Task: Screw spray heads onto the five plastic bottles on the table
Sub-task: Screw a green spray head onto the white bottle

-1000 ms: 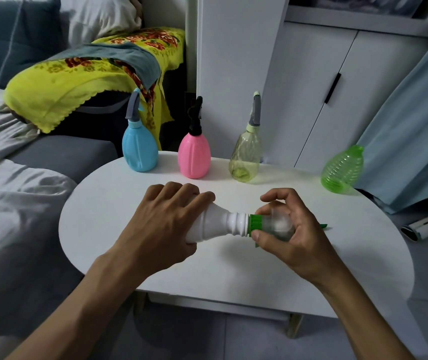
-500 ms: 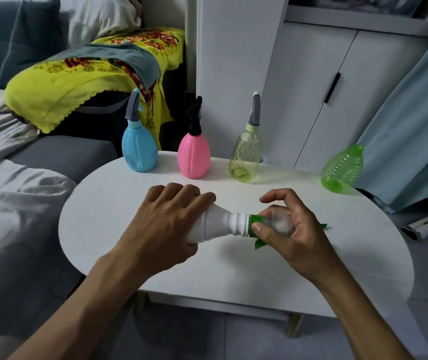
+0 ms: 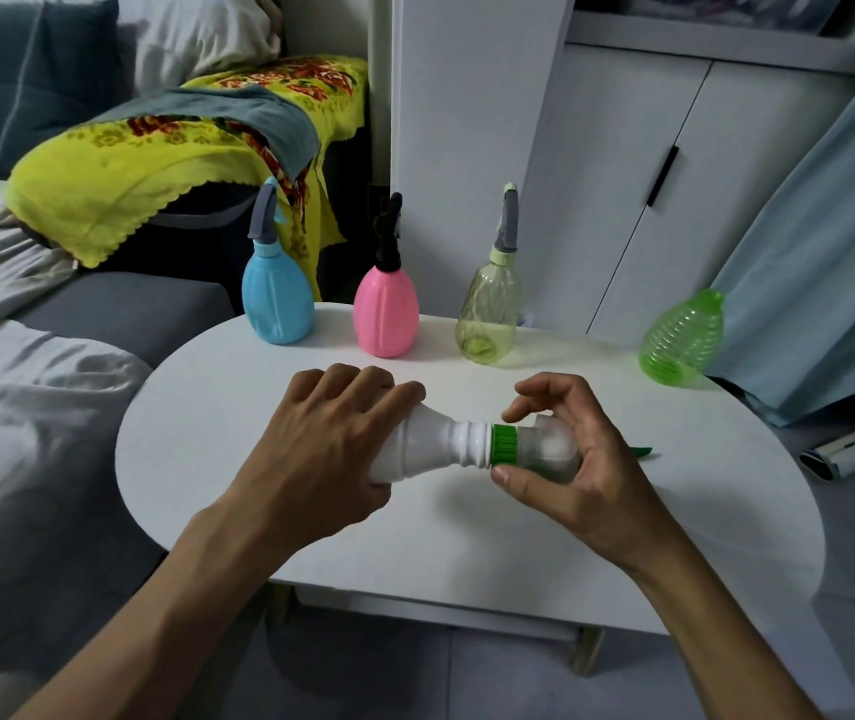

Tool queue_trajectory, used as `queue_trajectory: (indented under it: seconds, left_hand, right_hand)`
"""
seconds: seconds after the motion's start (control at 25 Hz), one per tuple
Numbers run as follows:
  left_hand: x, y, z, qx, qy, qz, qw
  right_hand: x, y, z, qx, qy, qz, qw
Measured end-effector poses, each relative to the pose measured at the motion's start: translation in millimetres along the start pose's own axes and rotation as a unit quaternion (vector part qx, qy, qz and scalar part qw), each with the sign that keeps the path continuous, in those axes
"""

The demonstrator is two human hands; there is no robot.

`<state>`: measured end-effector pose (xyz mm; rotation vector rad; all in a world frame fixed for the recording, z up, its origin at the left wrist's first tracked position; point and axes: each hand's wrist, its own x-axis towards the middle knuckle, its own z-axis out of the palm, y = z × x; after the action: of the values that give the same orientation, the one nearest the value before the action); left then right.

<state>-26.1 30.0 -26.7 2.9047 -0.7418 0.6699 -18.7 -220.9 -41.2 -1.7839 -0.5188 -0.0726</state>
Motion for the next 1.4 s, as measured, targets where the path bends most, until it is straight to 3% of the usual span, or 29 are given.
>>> queue_trajectory:
  seconds: [0.72,0.92,1.0,1.08,1.16,1.2,1.28,1.4]
  left_hand:
    - [-2,0,5,-0.023,-0.012,0.003,1.0]
    - [-1,8,5,-0.148,-0.061,-0.02,0.987]
    - [2,11,0,-0.241,-0.081,-0.032,0.967]
    - [6,12,-5,-0.37,-0.107,-0.057,0.921]
    - [10,16,-10,-0.506,-0.164,-0.061,0.845]
    - [11,19,-12,-0.555,-0.195,-0.059,0.806]
    - [13,25,-13,-0.62,-0.237,-0.063,0.746]
    - [14,30,-10,-0.65,-0.229,-0.095,0.719]
  right_hand:
    - [-1,-11,-6,-0.038,0.039,0.045,0.997]
    - [2,-13,-11,0.013,0.049,0.129,0.99]
    - [4,-17,-23,0.15,0.045,0.173,0.973]
    - [2,-23,-31,0.413,-0.007,0.179,0.893]
    - [-1,-27,-24,0.557,-0.053,0.146,0.816]
    - [-2,-26,-17,0.568,-0.06,0.128,0.811]
    - [-2,-24,0,0.544,-0.039,0.086,0.834]
    - [1,-26,10,0.502,0.045,0.079,0.86]
